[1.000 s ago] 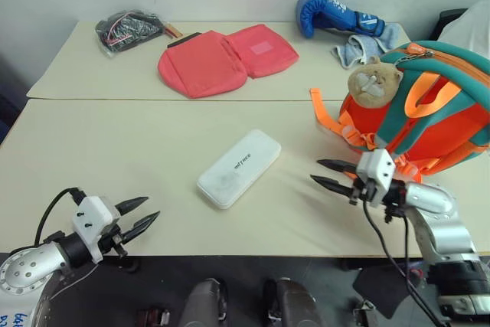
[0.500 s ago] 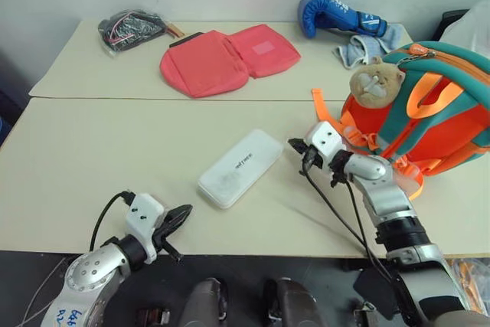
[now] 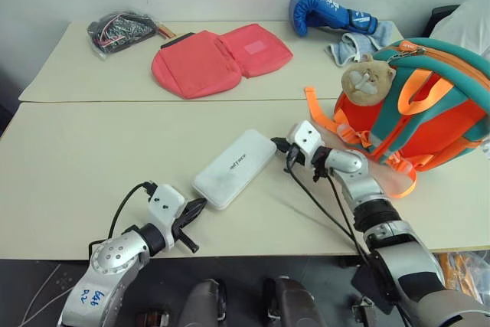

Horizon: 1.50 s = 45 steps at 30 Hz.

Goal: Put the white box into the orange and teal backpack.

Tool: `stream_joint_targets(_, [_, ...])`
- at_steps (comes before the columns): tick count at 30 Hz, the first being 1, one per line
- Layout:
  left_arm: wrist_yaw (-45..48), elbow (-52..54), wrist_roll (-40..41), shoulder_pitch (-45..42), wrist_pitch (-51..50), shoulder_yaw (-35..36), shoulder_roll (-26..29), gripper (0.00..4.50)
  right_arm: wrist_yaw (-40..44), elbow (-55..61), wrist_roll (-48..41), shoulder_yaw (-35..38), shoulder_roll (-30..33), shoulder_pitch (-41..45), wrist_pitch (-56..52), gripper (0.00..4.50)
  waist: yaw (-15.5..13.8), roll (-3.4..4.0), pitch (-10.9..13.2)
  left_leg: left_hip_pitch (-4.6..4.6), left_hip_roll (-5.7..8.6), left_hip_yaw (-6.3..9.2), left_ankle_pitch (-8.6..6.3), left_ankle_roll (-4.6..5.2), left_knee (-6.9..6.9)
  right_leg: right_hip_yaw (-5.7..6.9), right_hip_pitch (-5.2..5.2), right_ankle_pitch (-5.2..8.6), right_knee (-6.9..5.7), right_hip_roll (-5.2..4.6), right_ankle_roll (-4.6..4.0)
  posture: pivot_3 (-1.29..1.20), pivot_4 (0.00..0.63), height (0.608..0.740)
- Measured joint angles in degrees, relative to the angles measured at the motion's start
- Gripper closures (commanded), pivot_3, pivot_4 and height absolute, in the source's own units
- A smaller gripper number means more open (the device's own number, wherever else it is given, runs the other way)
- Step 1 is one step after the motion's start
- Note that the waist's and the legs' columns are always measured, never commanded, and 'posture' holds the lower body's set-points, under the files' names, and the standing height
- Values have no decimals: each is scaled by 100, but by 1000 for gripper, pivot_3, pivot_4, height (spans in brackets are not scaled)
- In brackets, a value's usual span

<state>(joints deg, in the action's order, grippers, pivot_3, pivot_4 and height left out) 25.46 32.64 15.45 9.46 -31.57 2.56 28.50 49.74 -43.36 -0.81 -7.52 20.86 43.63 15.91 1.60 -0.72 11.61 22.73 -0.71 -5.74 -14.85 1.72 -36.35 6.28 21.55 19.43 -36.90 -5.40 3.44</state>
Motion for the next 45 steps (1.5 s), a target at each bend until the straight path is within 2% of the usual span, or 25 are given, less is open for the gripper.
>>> stream_joint_targets(5, [291, -469, -98, 7, 404, 196, 293, 4474, 1746, 363, -420, -99, 506, -353, 565, 4500, -2, 0, -1, -12, 0, 0, -3, 3, 2, -1, -11, 0, 2, -1, 0, 0, 150, 740])
stream_joint_targets(10, [712, -808, -199, -104, 985, 24, 384, 4474, 2441, 1192, -708, -320, 506, -985, 377, 4500, -1, 3, 2, -18, -2, -4, -3, 0, 14, -4, -6, 0, -2, -1, -1, 0, 150, 740])
stream_joint_targets(16, [1037, -1094, -224, -448, 1110, -54, 568, 4474, 2491, 2814, -993, -275, 1160, -2072, -473, 4500, -107, 3, 1, -14, 0, -1, -9, 0, 8, -4, -9, 0, 8, -7, -1, 0, 150, 740])
stream_joint_targets(19, [1126, -1127, -216, -436, 1098, -26, 688, 4474, 2330, 3267, -1032, -132, 1377, -2444, -778, 4500, -118, 4, 2, -16, 0, -4, -10, 0, 11, -6, -6, 1, 7, -7, -1, 0, 150, 740])
stream_joint_targets(23, [1316, -1130, -61, -74, 1057, 472, 1002, 4474, 2071, 3685, -1136, 137, 1543, -2592, -1060, 4500, -67, 3, 2, -29, -6, -5, -15, 0, 25, -3, -6, 6, 3, -5, -11, 0, 150, 740])
stream_joint_targets(27, [1610, -1212, 173, 415, 1044, 1194, 1293, 4474, 1765, 3676, -1116, 189, 1568, -2595, -1128, 4500, -17, 5, 2, -31, -7, -5, -17, 2, 29, -1, -6, 9, 2, -4, -17, 0, 150, 740])
stream_joint_targets(30, [1743, -1197, 348, 603, 1035, 1352, 1280, 4474, 1527, 3537, -1060, 206, 1503, -2454, -1129, 4500, -15, 5, 2, -30, -7, -5, -18, 3, 26, -2, -7, 9, 4, -5, -16, 0, 150, 740])
stream_joint_targets(37, [1412, -951, 805, 299, 608, 1427, 749, 4474, 1360, 3429, -985, 84, 1262, -2167, -1147, 4500, -36, 3, 2, -27, -7, -4, -16, 1, 24, -1, -8, 9, 2, -5, -16, 0, 150, 740])
stream_joint_targets(45, [1170, -639, 859, 156, 178, 1109, 699, 4474, 1954, 3654, -1122, -270, 1278, -2033, -1882, 4500, -23, 3, 2, -28, -6, -5, -16, 1, 25, -1, -8, 9, 1, -4, -16, 0, 150, 740])
